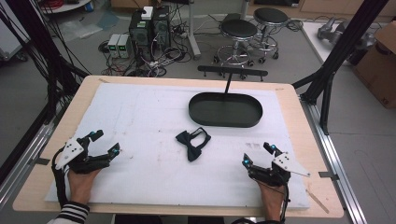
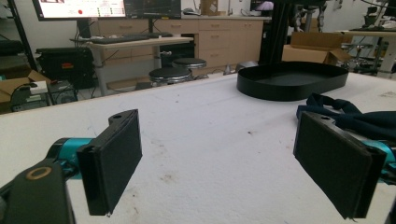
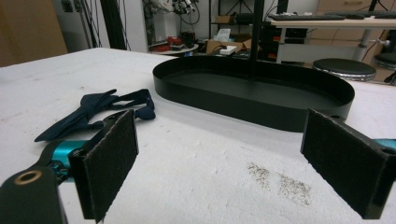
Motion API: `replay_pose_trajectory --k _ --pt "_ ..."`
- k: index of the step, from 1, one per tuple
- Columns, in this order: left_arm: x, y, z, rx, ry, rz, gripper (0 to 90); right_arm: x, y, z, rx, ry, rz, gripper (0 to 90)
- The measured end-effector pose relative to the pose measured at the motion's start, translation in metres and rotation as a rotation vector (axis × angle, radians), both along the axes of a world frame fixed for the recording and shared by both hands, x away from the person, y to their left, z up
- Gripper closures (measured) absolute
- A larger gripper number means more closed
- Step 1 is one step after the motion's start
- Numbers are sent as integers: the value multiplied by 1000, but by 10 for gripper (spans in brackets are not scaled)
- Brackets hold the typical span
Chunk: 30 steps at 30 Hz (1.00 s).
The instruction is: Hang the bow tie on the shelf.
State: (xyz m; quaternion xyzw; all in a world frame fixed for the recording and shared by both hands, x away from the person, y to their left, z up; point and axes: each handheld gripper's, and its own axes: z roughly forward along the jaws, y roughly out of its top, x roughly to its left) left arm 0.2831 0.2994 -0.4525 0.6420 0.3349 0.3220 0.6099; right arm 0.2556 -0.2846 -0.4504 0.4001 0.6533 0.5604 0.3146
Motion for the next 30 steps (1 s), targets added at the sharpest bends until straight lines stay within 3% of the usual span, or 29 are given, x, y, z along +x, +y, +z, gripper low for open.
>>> replay_pose_trajectory --k 7,13,17,30 --pt "0 0 0 -1 0 -4 156 0 -1 0 8 -14 -14 101" --pt "0 0 0 8 4 0 157 0 -1 0 21 9 -23 101" --pt "0 -1 0 13 -1 -2 157 -1 -1 0 6 -13 -18 101" --pt "0 -2 0 24 0 1 160 1 2 1 -6 11 -35 101"
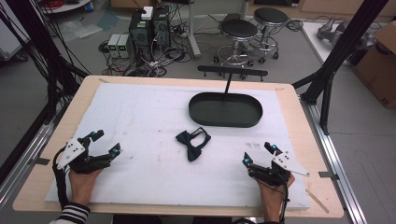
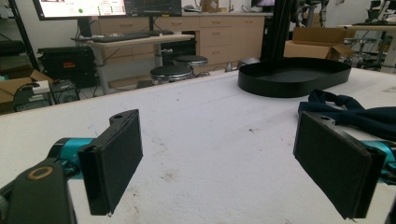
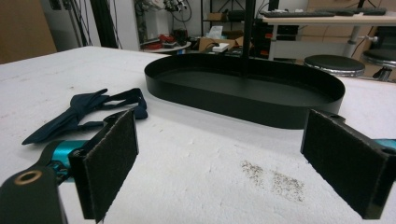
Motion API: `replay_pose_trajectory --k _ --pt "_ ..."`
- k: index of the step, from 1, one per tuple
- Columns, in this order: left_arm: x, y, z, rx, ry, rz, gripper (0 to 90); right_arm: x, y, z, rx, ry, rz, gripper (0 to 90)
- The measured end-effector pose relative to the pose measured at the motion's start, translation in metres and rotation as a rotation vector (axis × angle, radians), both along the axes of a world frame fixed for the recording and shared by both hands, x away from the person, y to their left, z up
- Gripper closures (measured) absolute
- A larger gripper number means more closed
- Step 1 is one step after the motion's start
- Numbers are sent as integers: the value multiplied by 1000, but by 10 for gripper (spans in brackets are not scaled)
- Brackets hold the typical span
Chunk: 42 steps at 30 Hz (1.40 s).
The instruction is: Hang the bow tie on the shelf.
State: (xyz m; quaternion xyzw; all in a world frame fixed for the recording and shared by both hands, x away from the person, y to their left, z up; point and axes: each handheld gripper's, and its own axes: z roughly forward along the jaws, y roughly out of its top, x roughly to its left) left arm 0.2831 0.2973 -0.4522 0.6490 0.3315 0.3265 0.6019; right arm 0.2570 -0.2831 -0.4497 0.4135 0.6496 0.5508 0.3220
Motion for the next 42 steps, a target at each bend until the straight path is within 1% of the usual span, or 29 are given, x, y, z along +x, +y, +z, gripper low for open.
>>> replay_pose_trajectory --k 2,3,4,5,6,7,8,10,11,12,13,14,15,16,17,18,19,20,22,23,25,26,27,32,35,37,38,41,42 --pt "0 0 0 -1 1 2 160 2 0 1 -5 21 2 101" --pt "0 0 0 -1 1 2 161 2 0 1 -5 21 2 101" --pt "0 0 0 0 3 3 164 3 1 1 -19 9 9 101" --pt "0 0 0 -1 2 5 166 3 2 3 -20 0 7 101" --pt "0 0 0 -1 2 5 166 3 2 3 -20 0 7 101" --pt "0 0 0 1 2 7 166 3 3 7 -6 -16 25 101" --pt "0 0 0 2 2 7 166 3 3 7 -6 -16 25 101" --pt "0 -1 0 9 0 9 166 4 5 12 -6 -11 30 101" --pt "0 -1 0 11 0 8 166 6 7 20 -10 -5 41 101" --pt "0 -2 0 12 -1 8 166 7 8 23 -3 3 49 101" --pt "0 -1 0 13 0 8 166 7 8 23 -3 3 49 101" --pt "0 -1 0 13 0 8 166 10 12 31 -7 10 65 101" --pt "0 -1 0 15 0 7 166 10 12 31 -7 10 65 101" --pt "0 -2 0 15 -1 7 166 11 15 35 -11 12 71 101" --pt "0 -2 0 16 -2 7 166 14 21 43 -24 15 85 101" --pt "0 -2 0 18 -3 7 166 14 21 43 -24 15 85 101" --pt "0 -2 0 17 -2 7 166 18 28 50 -39 27 105 101" --pt "0 -2 0 17 -2 7 166 18 28 50 -39 27 105 101" --pt "0 -2 0 18 -1 9 166 22 34 56 -60 30 125 101" --pt "0 -2 0 17 -1 10 166 26 41 62 -82 42 147 101" --pt "0 -1 0 18 0 10 166 30 46 66 -97 66 170 101" --pt "0 -2 0 17 -1 10 166 30 46 66 -97 66 170 101" --pt "0 -2 0 17 -1 10 166 33 50 69 -112 70 193 101" --pt "0 -2 0 17 0 12 166 37 54 74 -115 81 207 101" --pt "0 -2 0 16 0 14 164 43 62 80 -128 116 230 102" --pt "0 -2 0 16 1 14 164 45 65 82 -135 118 239 102" --pt "0 -2 0 16 1 14 164 48 70 86 -136 132 246 102" --pt "0 -2 0 17 1 14 164 52 76 88 -142 145 245 102" --pt "0 -2 0 16 0 14 164 56 82 89 -149 171 252 102"
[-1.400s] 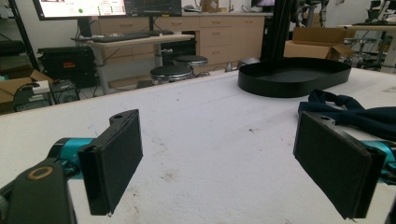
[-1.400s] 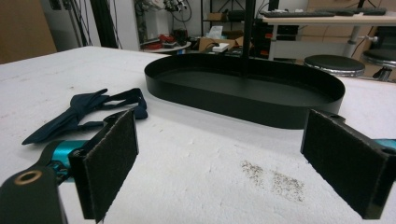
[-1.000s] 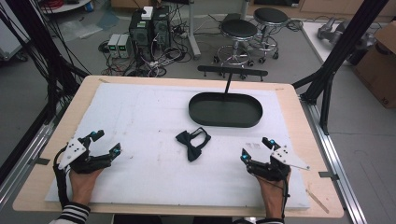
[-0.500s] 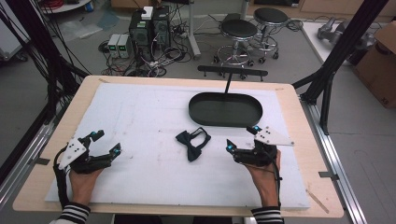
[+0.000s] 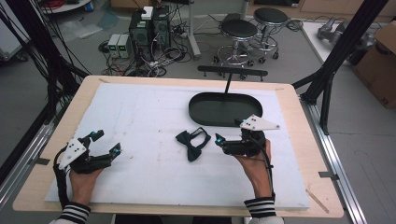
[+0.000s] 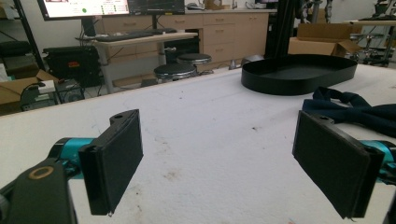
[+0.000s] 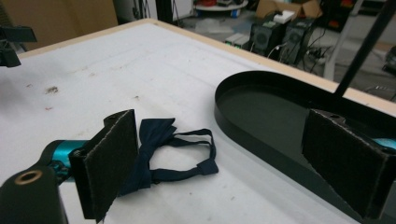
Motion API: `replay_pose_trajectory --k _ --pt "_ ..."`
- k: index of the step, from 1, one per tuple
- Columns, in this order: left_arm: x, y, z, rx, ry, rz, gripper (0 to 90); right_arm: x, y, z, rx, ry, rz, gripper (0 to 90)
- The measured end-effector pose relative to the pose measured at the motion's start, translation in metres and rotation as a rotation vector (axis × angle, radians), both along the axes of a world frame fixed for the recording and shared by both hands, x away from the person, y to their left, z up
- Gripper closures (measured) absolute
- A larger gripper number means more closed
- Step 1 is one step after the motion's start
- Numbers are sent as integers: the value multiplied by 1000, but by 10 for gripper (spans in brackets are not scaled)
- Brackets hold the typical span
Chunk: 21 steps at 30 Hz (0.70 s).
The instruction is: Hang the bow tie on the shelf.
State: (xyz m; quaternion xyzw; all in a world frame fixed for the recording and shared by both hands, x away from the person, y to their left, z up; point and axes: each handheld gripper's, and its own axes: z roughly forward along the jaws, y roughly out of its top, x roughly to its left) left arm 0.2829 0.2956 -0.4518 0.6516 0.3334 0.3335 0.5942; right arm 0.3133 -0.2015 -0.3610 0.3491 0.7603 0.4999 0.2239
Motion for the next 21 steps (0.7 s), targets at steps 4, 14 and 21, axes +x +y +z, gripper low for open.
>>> replay_pose_trajectory --k 4,14,21 --pt "0 0 0 1 0 0 163 5 9 3 -18 26 14 119" --pt "0 0 0 -4 3 2 163 17 36 4 -60 96 74 167" --pt "0 0 0 -7 2 3 163 27 56 1 -94 133 119 199"
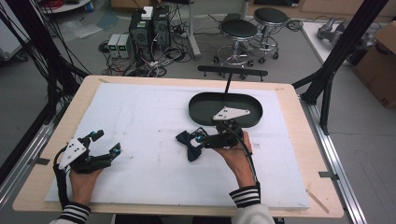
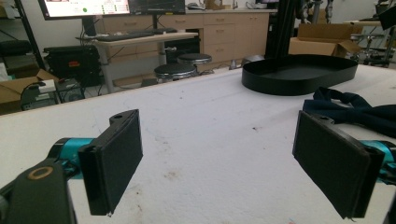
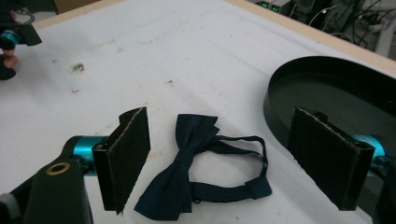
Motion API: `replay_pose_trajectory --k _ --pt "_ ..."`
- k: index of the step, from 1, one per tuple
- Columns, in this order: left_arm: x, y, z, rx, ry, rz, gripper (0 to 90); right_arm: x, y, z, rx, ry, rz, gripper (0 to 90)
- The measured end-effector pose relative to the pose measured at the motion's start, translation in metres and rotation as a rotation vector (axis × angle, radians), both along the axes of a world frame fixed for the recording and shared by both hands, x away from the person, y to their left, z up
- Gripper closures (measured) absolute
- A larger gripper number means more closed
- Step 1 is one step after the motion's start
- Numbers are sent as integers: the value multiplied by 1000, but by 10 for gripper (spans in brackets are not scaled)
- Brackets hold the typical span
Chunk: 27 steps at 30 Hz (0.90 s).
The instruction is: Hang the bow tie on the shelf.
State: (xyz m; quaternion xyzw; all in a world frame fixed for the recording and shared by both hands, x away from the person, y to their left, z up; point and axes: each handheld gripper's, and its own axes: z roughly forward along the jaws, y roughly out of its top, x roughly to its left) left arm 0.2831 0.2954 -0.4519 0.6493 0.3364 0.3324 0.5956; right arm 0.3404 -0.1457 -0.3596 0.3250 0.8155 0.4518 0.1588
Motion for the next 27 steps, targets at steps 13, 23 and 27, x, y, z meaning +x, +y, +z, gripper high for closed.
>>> replay_pose_trajectory --k 13,23,27 --pt "0 0 0 6 -2 -1 163 11 36 -20 -126 107 46 325" --pt "0 0 0 7 -1 -2 163 20 52 -35 -230 199 42 322" --pt "0 0 0 9 -2 -2 163 21 56 -39 -247 223 40 328"
